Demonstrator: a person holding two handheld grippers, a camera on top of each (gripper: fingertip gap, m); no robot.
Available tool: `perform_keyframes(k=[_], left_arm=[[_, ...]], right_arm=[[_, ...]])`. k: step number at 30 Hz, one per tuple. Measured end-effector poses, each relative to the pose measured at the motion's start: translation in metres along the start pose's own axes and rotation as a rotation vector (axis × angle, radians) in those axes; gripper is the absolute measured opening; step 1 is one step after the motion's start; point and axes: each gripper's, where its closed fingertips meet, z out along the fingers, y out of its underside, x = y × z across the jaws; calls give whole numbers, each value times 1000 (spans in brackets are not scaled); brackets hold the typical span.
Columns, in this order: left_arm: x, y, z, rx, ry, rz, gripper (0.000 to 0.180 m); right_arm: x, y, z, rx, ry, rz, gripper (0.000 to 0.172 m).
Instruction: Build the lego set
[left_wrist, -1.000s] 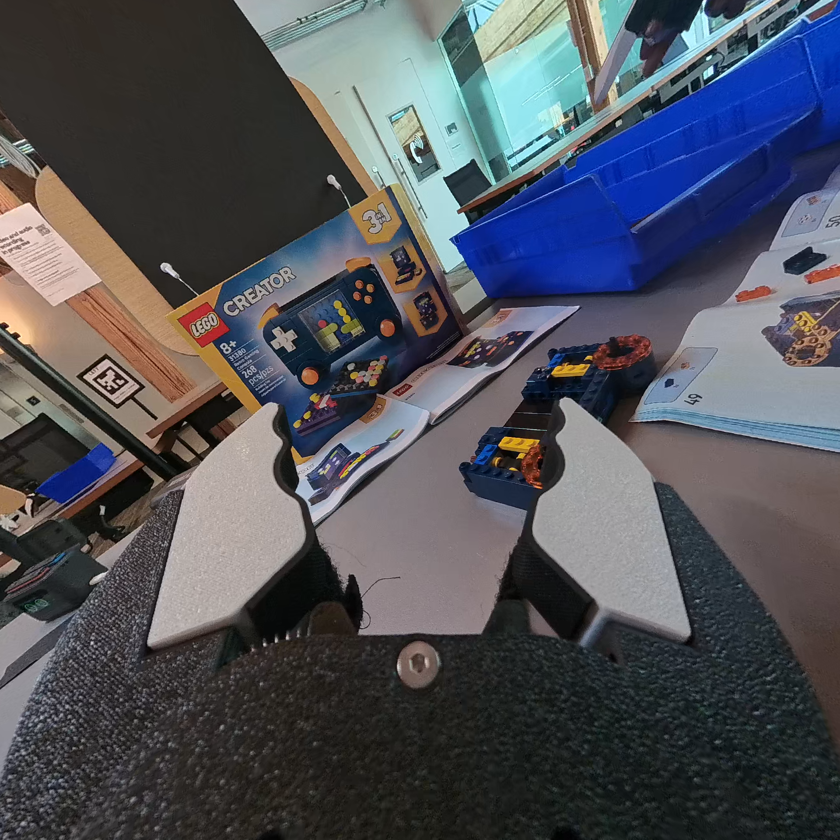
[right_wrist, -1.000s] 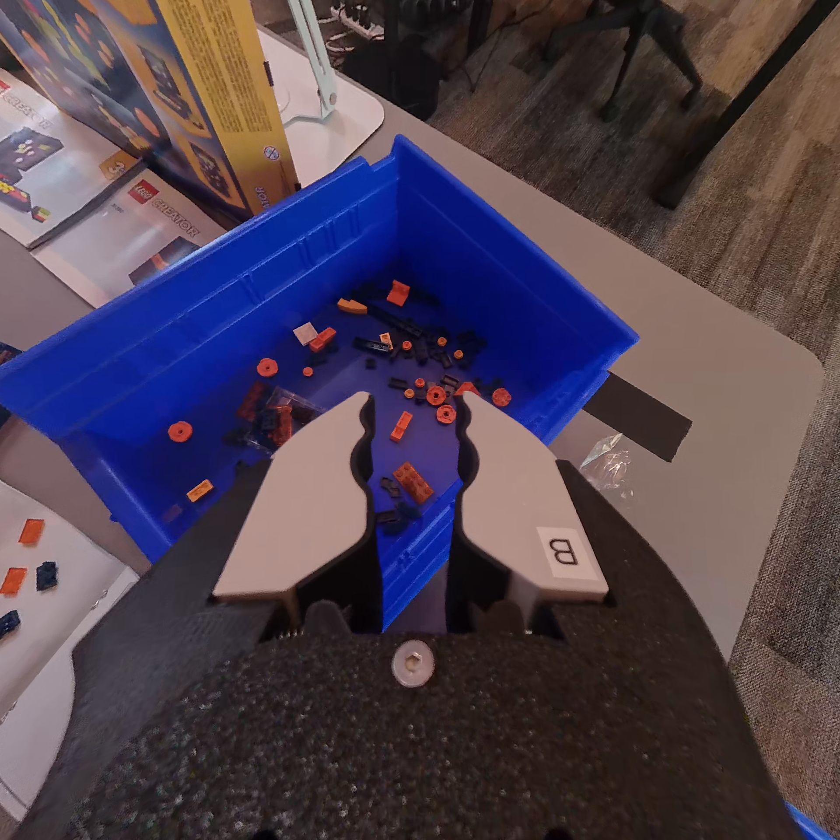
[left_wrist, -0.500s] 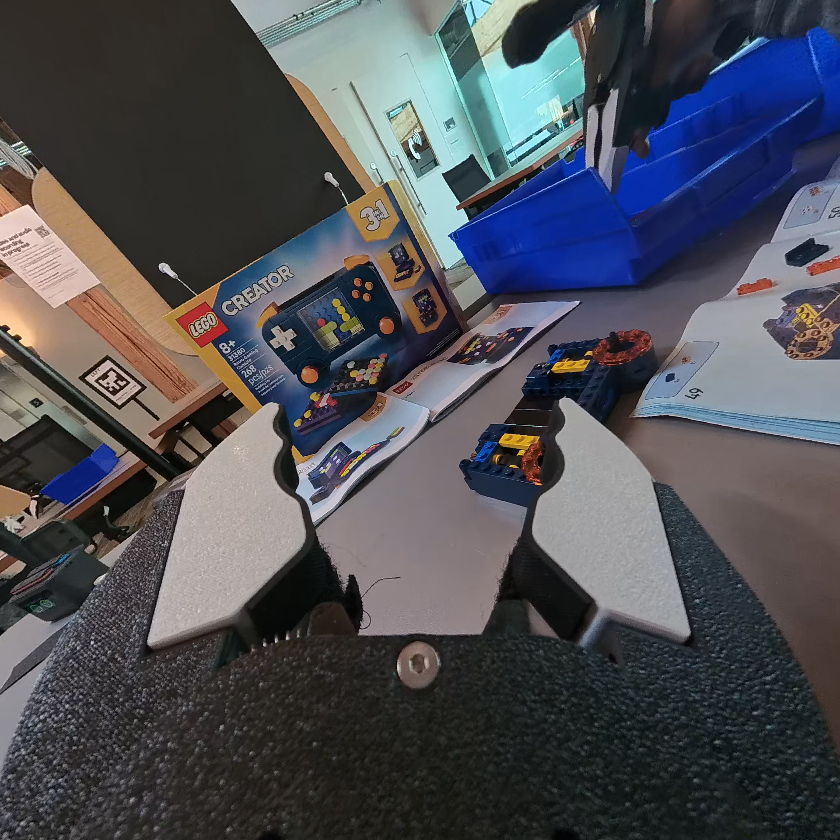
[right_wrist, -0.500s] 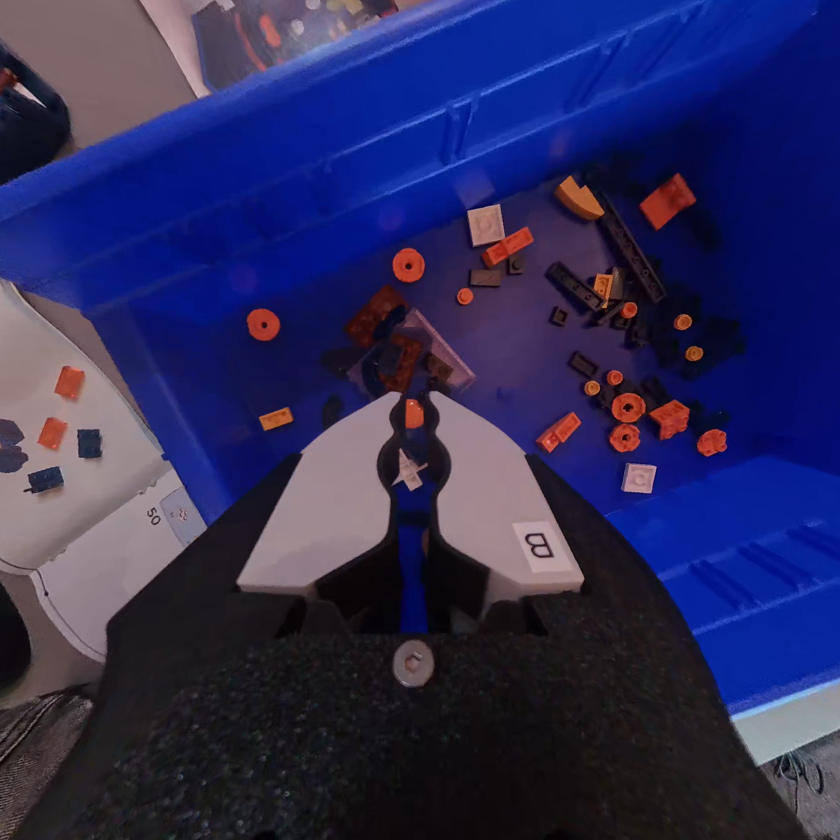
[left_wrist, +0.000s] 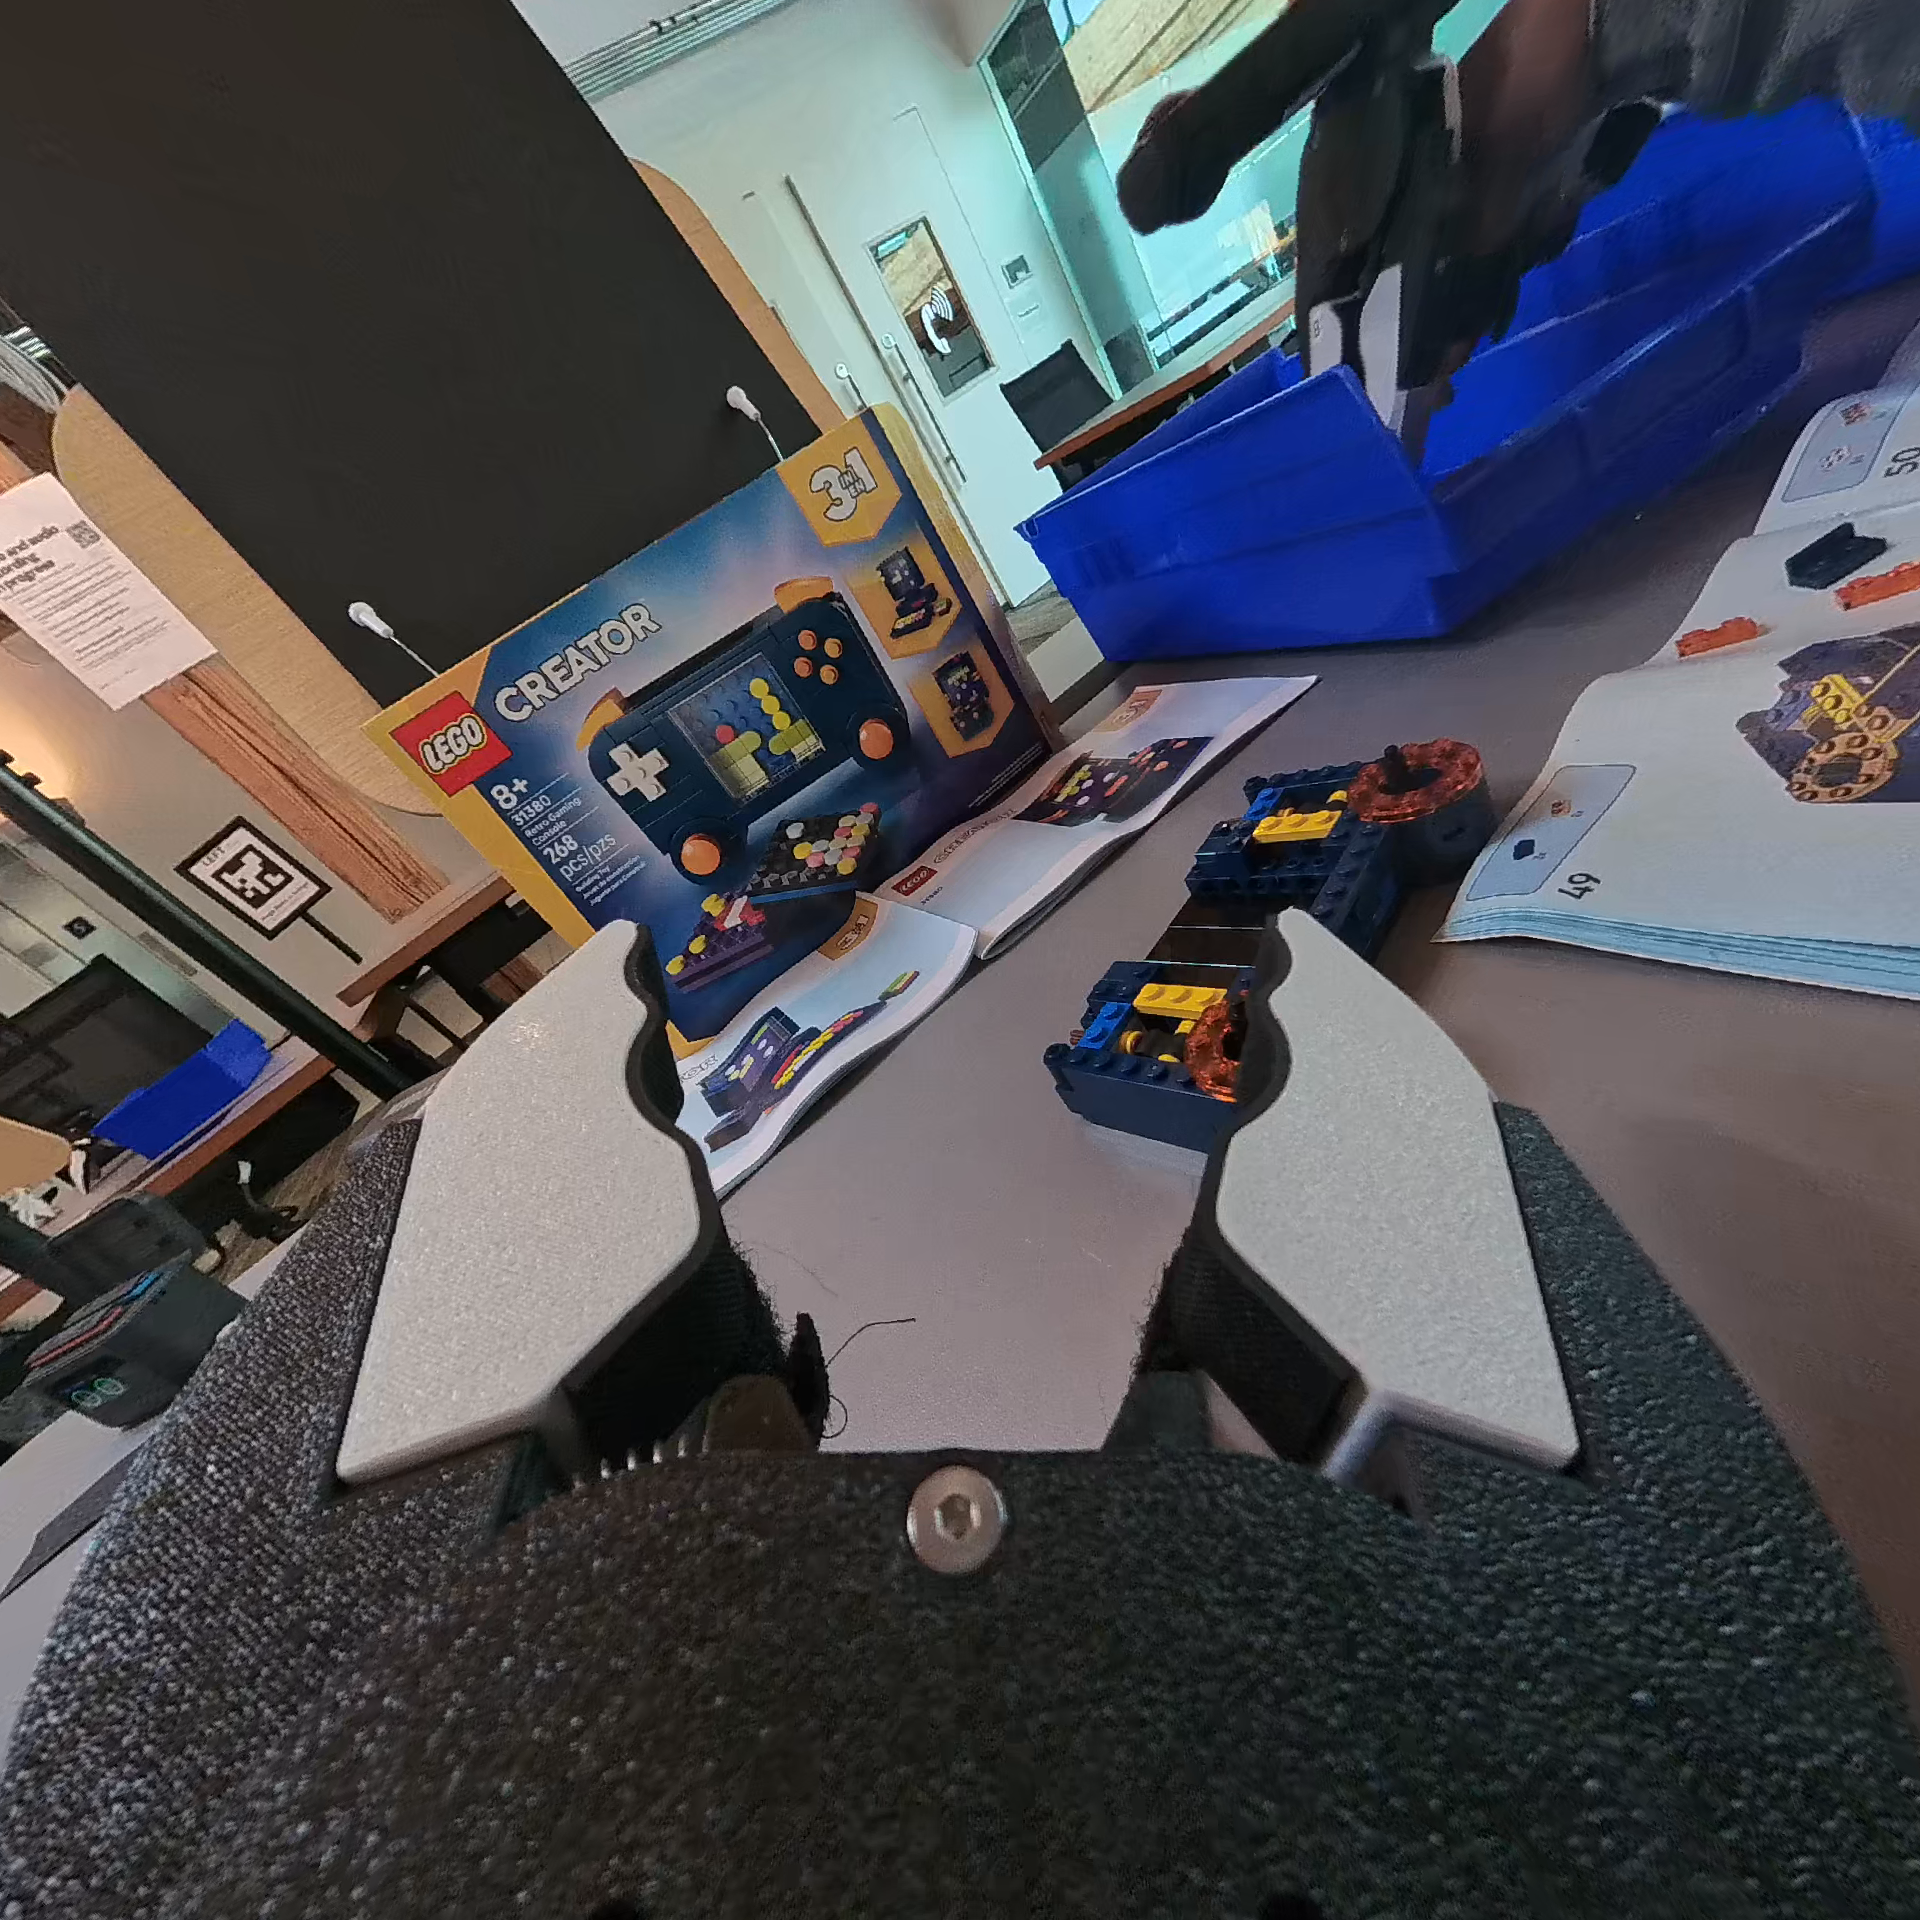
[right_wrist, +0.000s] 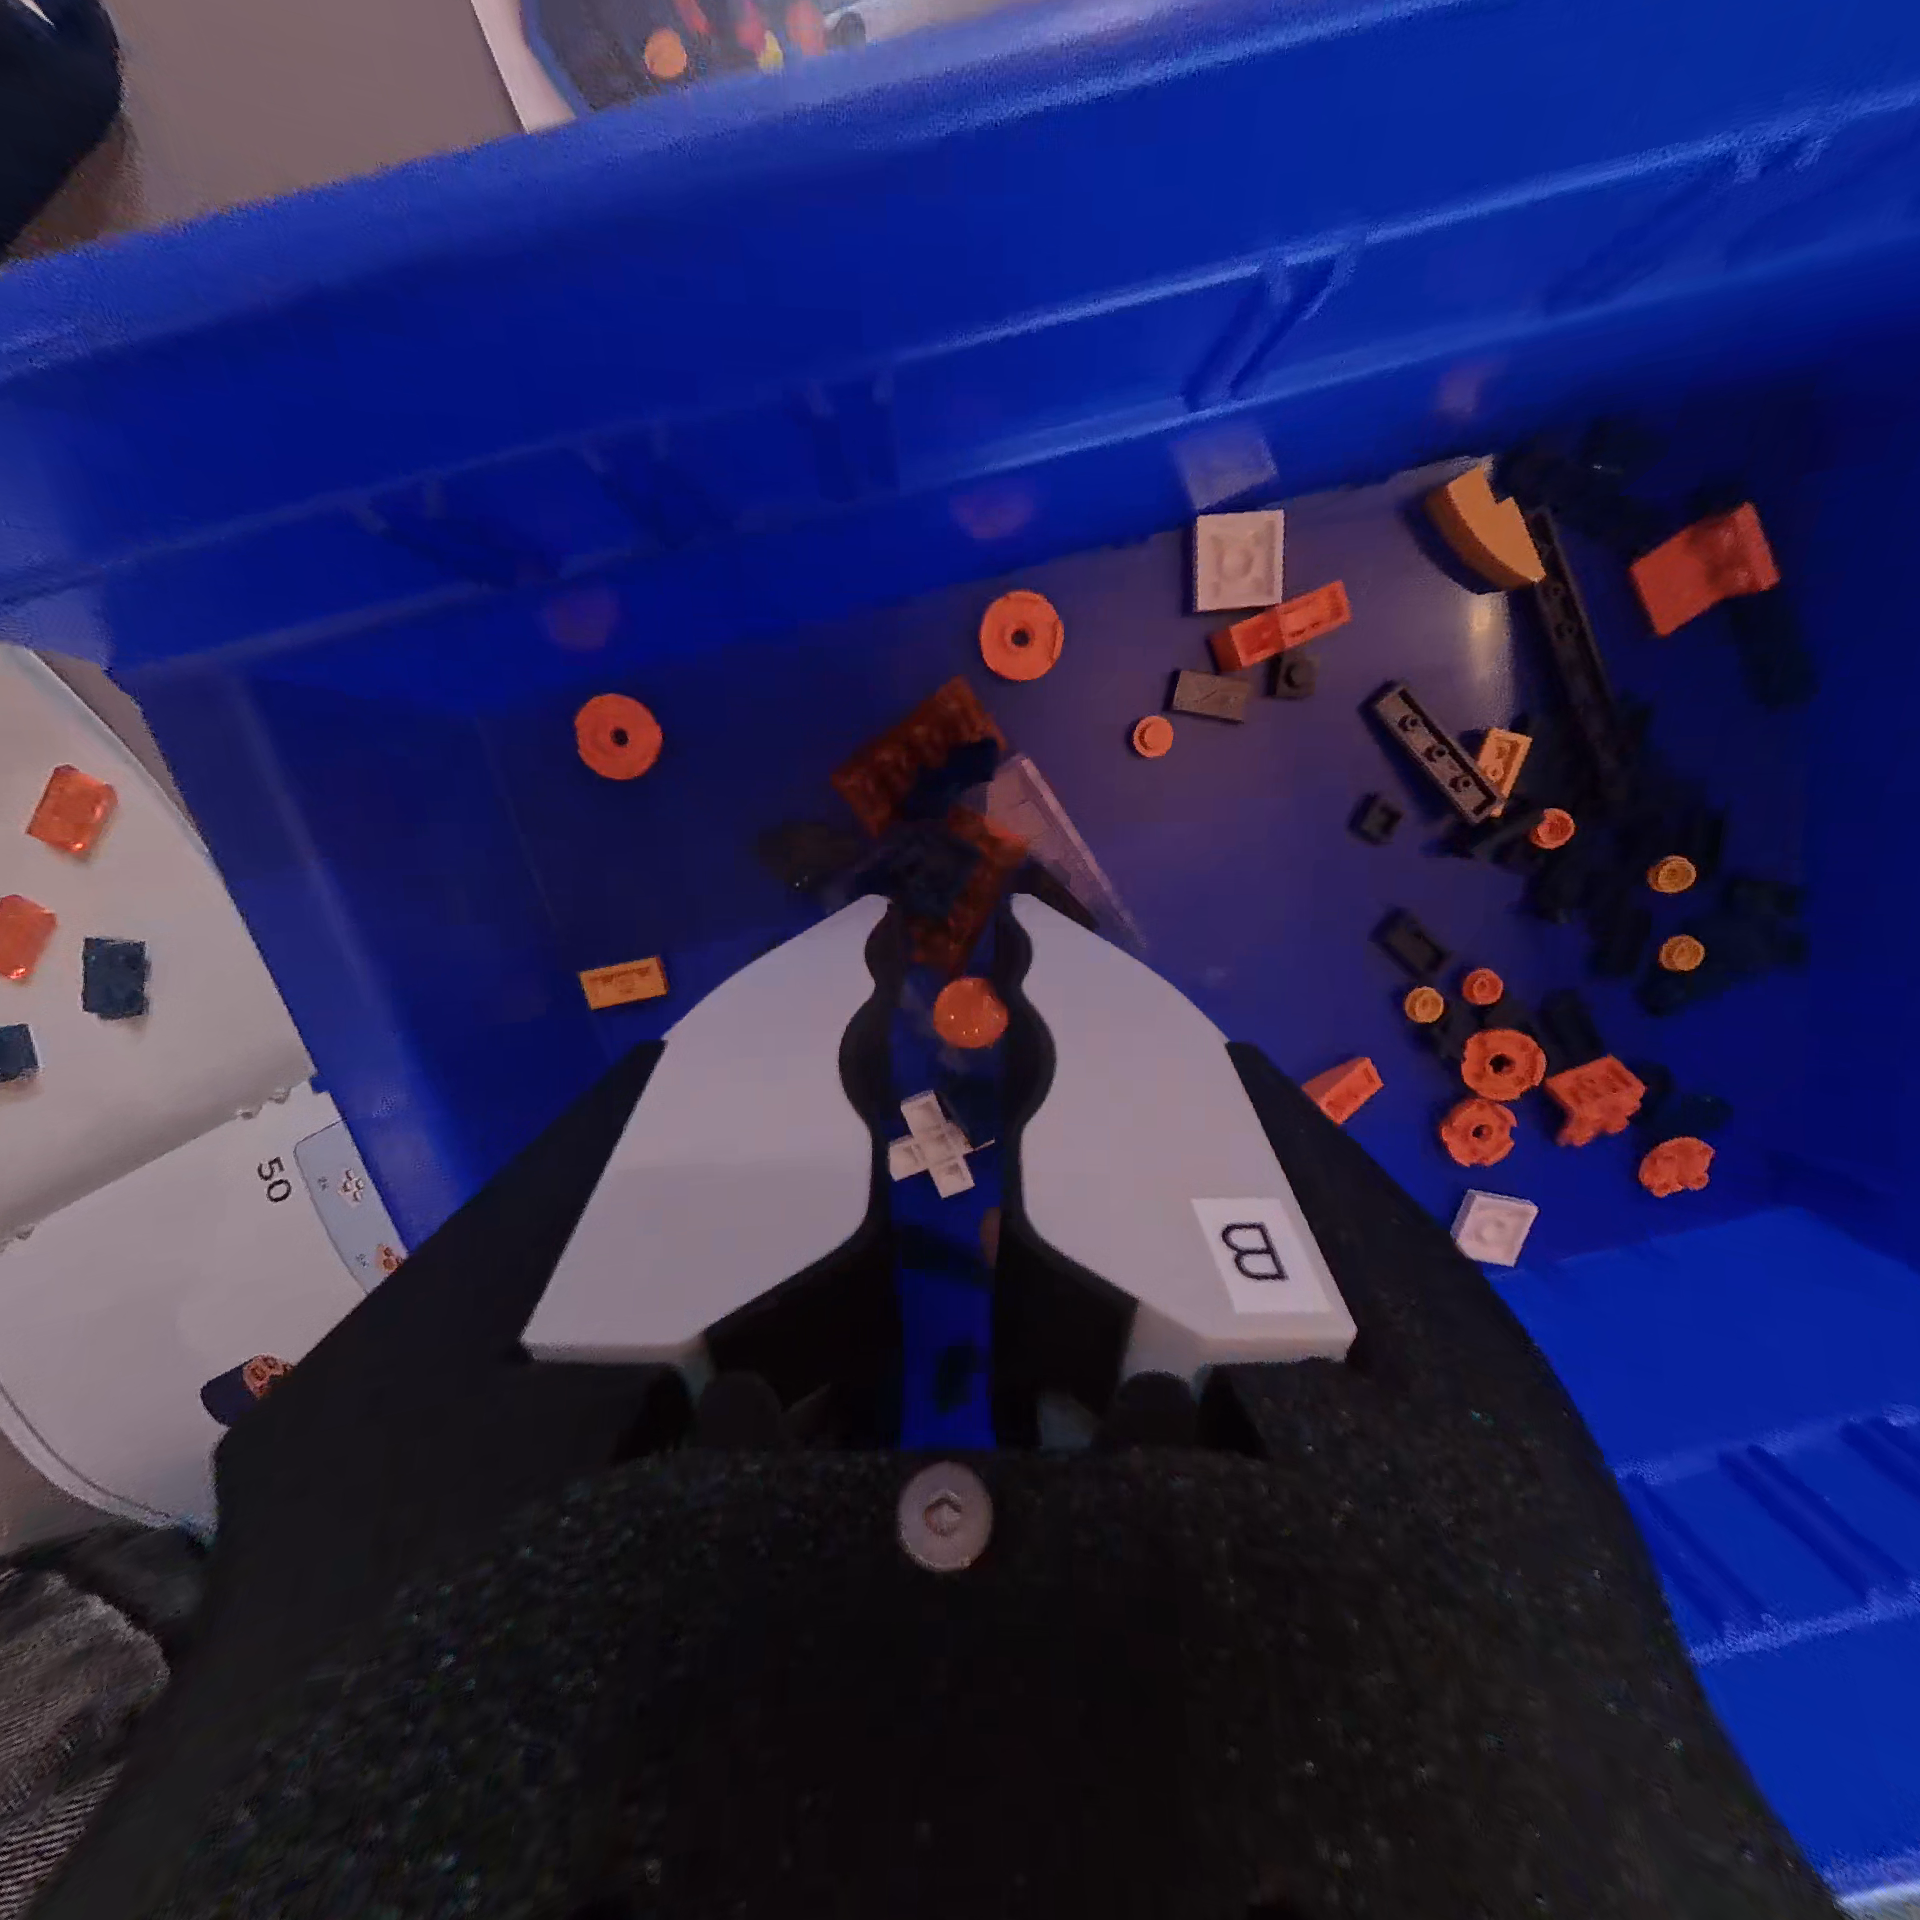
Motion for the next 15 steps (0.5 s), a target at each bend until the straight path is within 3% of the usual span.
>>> perform_keyframes(k=[6, 10, 15], left_arm=[[1, 1, 0, -6, 5, 7, 106], [2, 1, 0, -9, 8, 11, 106], [3, 2, 1, -16, 12, 16, 106]], right_arm=[[3, 3, 16, -59, 18, -26, 13], [8, 2, 9, -27, 39, -43, 12], [2, -34, -45, 300, 26, -34, 11]])
